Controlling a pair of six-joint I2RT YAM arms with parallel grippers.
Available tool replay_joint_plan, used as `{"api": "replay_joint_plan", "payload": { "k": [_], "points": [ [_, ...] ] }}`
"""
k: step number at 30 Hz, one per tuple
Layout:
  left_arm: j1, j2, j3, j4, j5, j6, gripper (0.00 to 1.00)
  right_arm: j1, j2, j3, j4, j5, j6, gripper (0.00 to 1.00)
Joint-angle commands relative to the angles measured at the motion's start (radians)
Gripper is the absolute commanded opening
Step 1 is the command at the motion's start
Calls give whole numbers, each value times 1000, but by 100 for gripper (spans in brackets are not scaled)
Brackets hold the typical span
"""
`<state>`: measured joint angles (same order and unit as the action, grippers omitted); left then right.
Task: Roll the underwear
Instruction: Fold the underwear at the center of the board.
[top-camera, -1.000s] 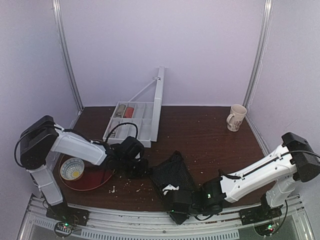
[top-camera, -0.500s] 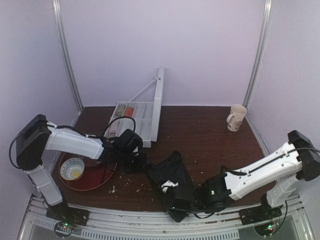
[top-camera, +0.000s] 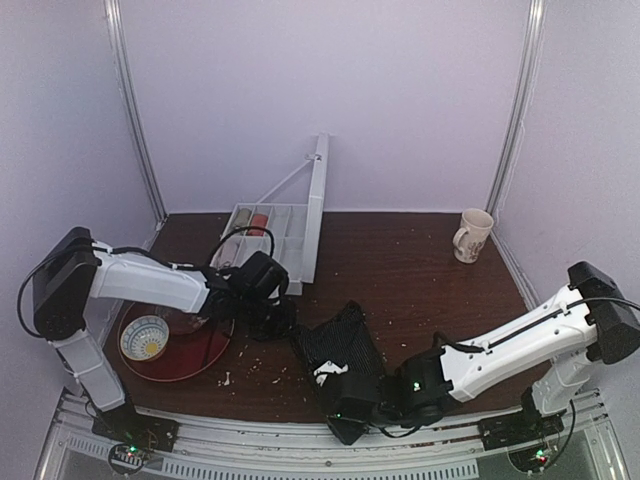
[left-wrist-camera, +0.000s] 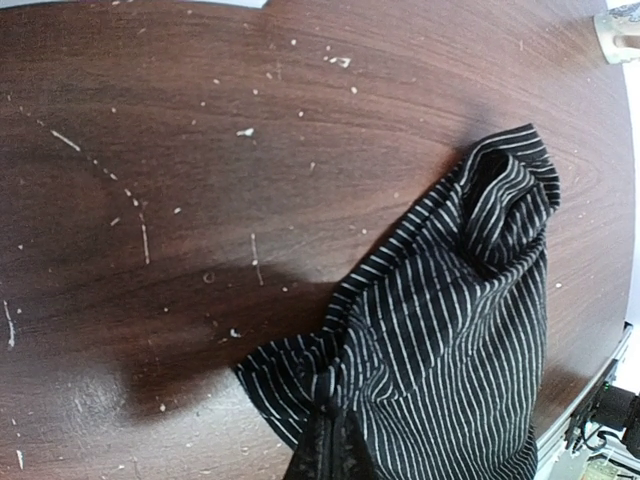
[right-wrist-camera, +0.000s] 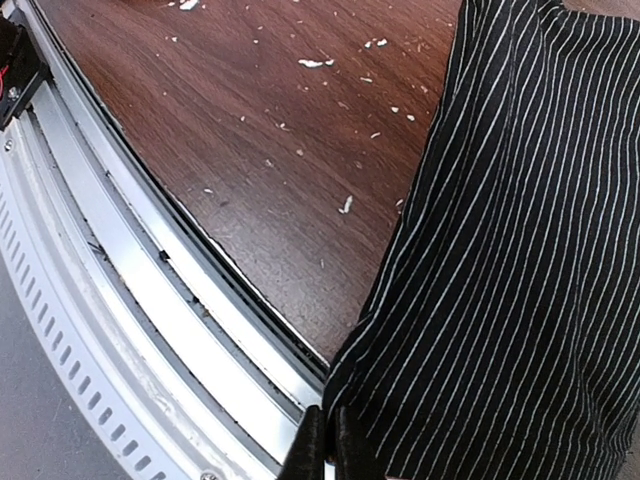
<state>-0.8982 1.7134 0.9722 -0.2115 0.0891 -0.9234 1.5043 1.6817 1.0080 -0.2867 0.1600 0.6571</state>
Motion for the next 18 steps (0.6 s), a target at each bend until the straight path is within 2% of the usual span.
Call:
{"api": "replay_joint_plan", "payload": {
  "k": [1,10,13,15,18],
  "points": [
    [7,23,-11,6,-14,17,0,-6,33,-3,18,2,-4,0],
    [8,68,-35,45,-6,16,0,-7,76,-11,33,21,8,0],
    [7,67,-34,50,1,16,0,-8,81,-6,23,30,8,4],
    [8,58,-29,42,4,19,5,-6,75,-4,21,29,8,8],
    [10,29,-18,11,0,25,15,-6,52,-1,12,39,5,20]
  ]
}}
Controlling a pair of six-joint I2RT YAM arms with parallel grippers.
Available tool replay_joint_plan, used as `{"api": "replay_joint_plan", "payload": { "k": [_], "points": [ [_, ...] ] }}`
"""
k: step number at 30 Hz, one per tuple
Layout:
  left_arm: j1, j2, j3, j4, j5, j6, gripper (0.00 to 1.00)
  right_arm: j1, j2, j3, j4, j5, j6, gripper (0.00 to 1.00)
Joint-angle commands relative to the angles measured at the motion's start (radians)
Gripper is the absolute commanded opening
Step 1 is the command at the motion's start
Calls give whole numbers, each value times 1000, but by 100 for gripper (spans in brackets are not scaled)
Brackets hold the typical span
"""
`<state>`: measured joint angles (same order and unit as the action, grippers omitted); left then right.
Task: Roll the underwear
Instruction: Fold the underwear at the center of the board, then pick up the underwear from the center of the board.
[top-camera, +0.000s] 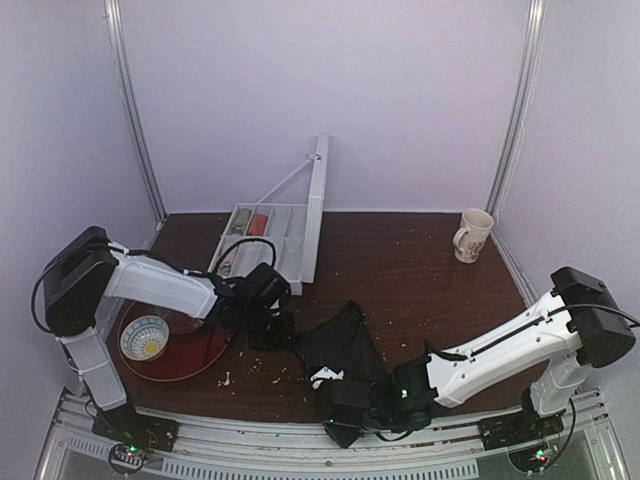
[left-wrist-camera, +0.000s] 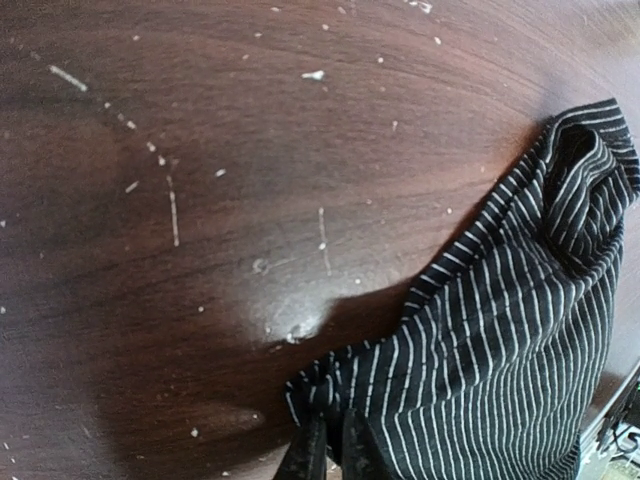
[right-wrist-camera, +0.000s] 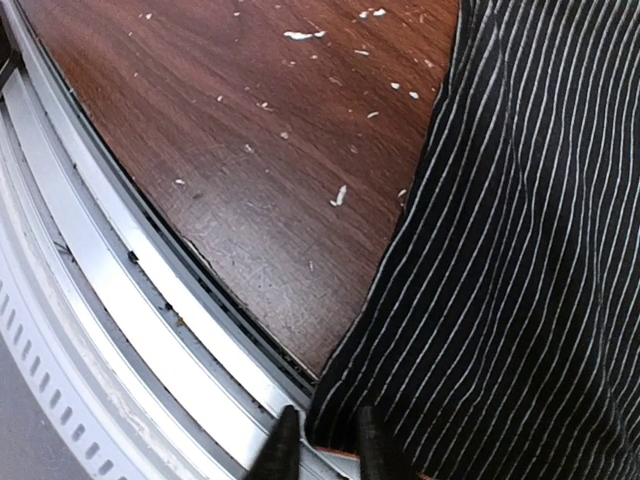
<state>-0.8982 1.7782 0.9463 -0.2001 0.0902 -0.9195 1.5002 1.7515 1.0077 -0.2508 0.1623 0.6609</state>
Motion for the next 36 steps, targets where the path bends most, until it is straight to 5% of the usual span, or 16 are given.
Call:
{"api": "replay_joint_plan", "payload": {
  "k": [1,5,17,36],
  "points": [
    [13,-49,11,-11,-1,22,18,-2,-26,2,-30,40,-1,21],
    [26,-114,19,-61,-5,23,36,-1,-64,22,-68,52,-13,29],
    [31,-121,-41,-31,117,-89,53,-1,-100,19,-88,83,-17,31],
    [33,9,-98,163,202,-209,55,-1,-113,-6,-79,86,7,31]
  ]
}}
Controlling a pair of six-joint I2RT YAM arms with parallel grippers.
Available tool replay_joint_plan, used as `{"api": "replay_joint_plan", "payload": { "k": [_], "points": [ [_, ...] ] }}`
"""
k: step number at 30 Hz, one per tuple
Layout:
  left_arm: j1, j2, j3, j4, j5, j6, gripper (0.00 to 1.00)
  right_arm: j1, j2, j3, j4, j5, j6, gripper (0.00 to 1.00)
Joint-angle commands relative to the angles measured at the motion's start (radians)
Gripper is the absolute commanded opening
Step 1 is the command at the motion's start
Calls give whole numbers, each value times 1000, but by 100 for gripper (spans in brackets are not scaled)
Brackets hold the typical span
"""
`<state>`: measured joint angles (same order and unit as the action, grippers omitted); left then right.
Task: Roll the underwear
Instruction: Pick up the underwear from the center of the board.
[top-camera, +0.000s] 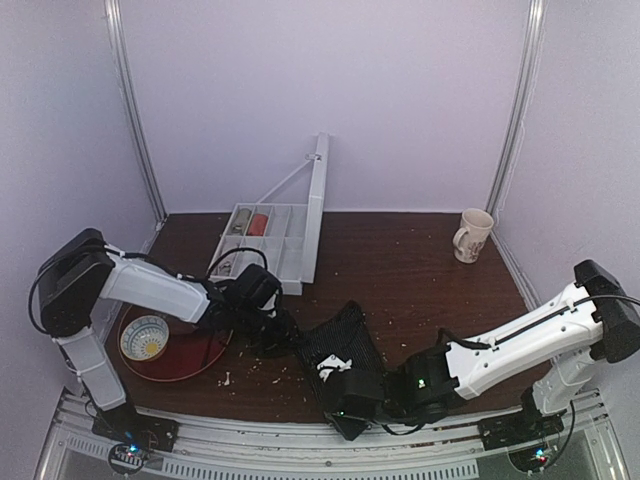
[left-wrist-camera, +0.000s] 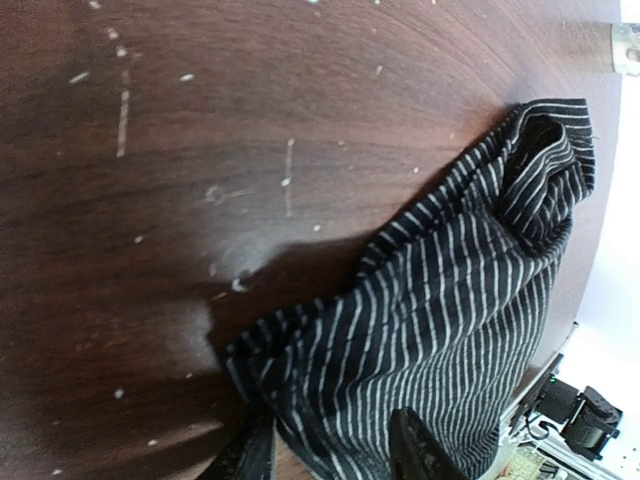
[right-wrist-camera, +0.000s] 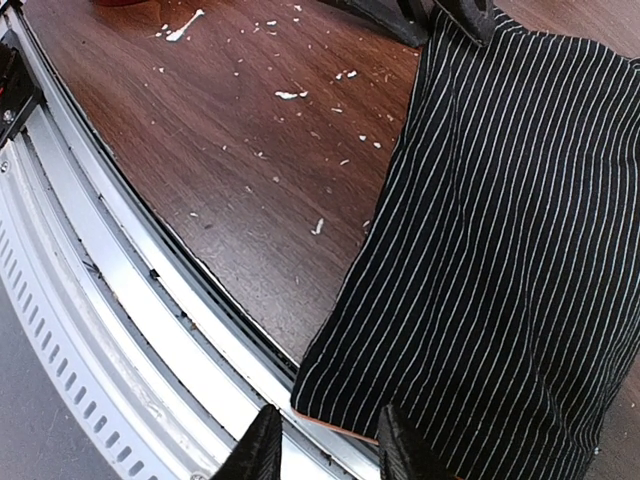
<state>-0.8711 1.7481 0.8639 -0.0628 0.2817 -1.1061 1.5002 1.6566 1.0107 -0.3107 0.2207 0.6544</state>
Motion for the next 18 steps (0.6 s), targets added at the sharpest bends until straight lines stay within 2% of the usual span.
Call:
{"api": "replay_joint_plan", "payload": {
  "k": [1,11,18],
  "points": [
    [6,41,-15,25,11,-22,53,-1,-19,-12,-18,30,15,31],
    [12,32,-16,23,-1,-19,37,-1,-12,-14,-9,26,20,31],
    [15,44,-3,20,10,-8,1,-1,-3,0,-32,27,14,31]
  ]
}}
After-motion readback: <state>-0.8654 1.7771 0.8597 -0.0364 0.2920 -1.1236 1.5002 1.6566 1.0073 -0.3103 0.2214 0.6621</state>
